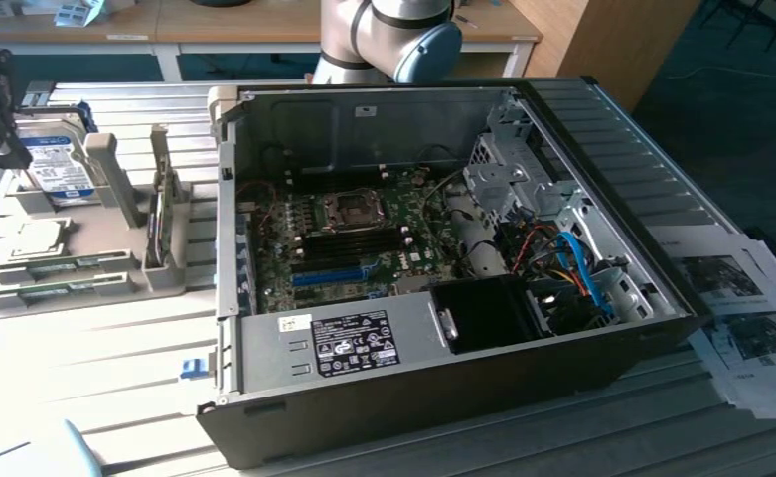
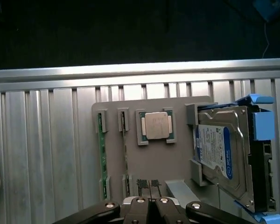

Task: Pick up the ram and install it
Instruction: 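Pick up the ram and move it above insertion slot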

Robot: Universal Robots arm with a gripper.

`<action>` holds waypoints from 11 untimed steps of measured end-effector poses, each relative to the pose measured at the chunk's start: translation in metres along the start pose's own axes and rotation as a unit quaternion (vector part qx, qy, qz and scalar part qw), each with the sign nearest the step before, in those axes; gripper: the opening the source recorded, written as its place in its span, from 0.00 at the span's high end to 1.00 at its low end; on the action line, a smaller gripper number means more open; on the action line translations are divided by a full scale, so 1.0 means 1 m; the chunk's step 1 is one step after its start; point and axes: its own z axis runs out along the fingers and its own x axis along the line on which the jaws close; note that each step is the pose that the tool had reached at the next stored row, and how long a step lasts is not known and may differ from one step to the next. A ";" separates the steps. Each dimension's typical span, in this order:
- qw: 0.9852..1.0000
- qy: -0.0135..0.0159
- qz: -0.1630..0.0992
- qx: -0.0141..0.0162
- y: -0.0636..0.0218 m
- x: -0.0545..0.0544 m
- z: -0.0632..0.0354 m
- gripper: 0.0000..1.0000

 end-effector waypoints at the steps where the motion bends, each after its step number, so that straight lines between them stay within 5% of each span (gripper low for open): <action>1: 1.000 0.000 -0.007 0.000 0.0000 0.000 0.0001 0.90; 6: 0.999 0.001 -0.039 -0.002 0.0000 0.000 0.0001 0.90; 11: 0.999 0.001 -0.042 -0.002 0.0000 0.000 0.0002 0.90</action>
